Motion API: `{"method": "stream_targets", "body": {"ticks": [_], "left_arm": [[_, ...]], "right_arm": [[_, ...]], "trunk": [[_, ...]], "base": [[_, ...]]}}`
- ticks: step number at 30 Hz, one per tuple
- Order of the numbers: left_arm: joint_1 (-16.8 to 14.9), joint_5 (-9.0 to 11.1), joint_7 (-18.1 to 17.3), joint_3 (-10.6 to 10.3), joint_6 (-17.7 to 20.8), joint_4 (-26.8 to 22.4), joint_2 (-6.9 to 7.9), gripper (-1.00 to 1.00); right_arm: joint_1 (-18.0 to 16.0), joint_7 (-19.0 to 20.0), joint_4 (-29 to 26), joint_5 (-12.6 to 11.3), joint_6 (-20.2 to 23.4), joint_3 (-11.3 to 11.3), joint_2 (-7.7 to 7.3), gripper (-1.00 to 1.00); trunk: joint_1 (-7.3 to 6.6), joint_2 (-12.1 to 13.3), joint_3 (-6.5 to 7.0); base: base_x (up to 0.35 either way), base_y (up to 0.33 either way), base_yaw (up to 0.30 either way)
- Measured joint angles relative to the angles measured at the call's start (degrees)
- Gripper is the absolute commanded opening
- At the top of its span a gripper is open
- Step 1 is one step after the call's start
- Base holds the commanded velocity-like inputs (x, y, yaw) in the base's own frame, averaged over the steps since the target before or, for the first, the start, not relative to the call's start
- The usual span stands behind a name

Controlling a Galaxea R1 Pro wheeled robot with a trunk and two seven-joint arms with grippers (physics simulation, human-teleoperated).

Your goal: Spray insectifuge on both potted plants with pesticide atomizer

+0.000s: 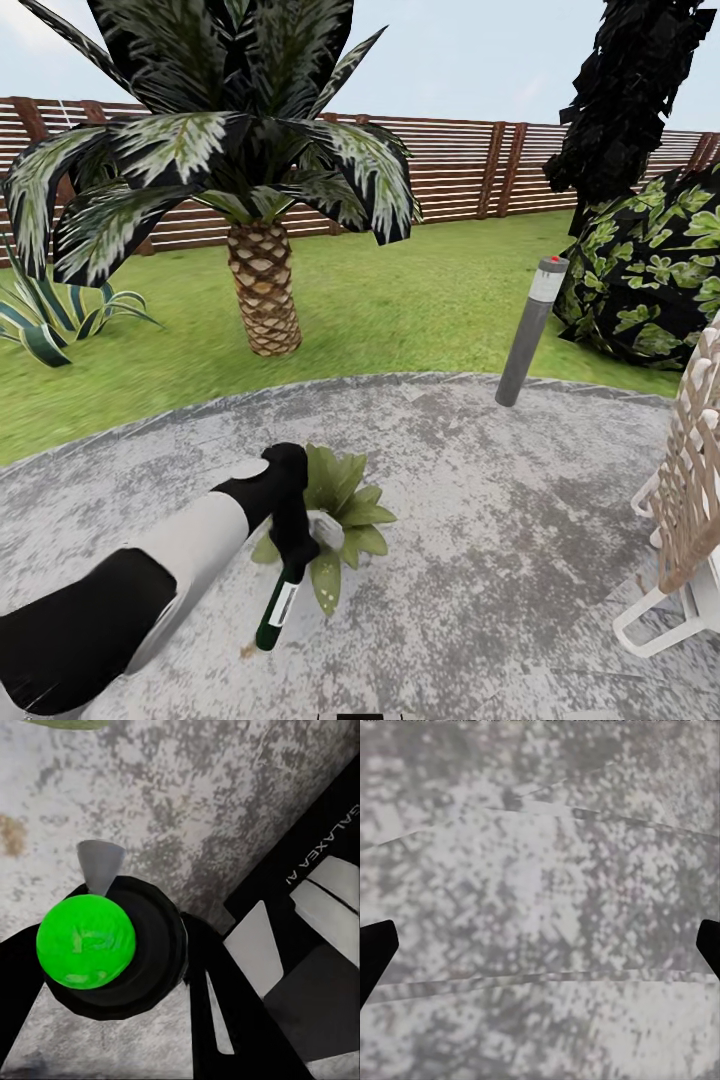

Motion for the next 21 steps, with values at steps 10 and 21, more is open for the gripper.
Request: {"method": "stream_targets", "body": {"ticks": [10, 21], "left_arm": [[-2.2, -0.2, 0.0, -5.1, -0.4, 3.2, -0.88, -1.0], [-2.0, -0.2, 0.0, -5.3, -2.9, 2.4, 3.21, -1.0]], "right_arm": [[0.0, 0.0, 0.0, 0.0, 0.0, 0.0, 0.0, 1.0], [0.0, 0.0, 0.0, 0.0, 0.0, 0.0, 0.0, 1.0]], "trunk": [[0.0, 0.0, 0.0], [0.0, 0.0, 0.0]], "base": [[0.0, 0.0, 0.0], [0.0, 0.0, 0.0]]}}
